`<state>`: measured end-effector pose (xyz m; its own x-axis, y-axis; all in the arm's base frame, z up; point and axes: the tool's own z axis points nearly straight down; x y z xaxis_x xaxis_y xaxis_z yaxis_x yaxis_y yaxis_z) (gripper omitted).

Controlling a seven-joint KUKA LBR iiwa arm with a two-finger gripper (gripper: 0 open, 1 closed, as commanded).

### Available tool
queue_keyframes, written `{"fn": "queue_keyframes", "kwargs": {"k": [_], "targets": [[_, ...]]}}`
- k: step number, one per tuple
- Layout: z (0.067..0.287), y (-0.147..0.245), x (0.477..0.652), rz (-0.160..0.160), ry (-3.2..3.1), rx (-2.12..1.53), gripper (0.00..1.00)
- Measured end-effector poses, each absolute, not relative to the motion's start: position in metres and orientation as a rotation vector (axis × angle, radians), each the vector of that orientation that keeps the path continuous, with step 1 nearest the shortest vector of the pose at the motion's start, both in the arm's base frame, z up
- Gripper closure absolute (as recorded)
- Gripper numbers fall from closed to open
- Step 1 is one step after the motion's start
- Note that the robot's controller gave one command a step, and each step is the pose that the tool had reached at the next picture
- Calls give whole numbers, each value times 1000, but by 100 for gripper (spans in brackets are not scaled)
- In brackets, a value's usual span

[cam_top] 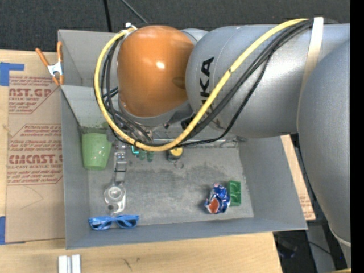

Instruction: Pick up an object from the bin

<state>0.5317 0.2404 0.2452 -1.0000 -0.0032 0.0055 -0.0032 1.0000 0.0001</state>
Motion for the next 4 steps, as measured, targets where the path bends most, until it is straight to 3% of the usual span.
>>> {"fn": "queue_keyframes", "kwargs": {"k": [1, 2, 3, 4], "targets": [[121, 232, 480, 2, -3102, 456, 0], [70, 225, 487, -6, -3138, 258, 0], [75, 228, 488, -13, -3143, 264, 100], [71, 226, 486, -7, -3138, 260, 0]]}}
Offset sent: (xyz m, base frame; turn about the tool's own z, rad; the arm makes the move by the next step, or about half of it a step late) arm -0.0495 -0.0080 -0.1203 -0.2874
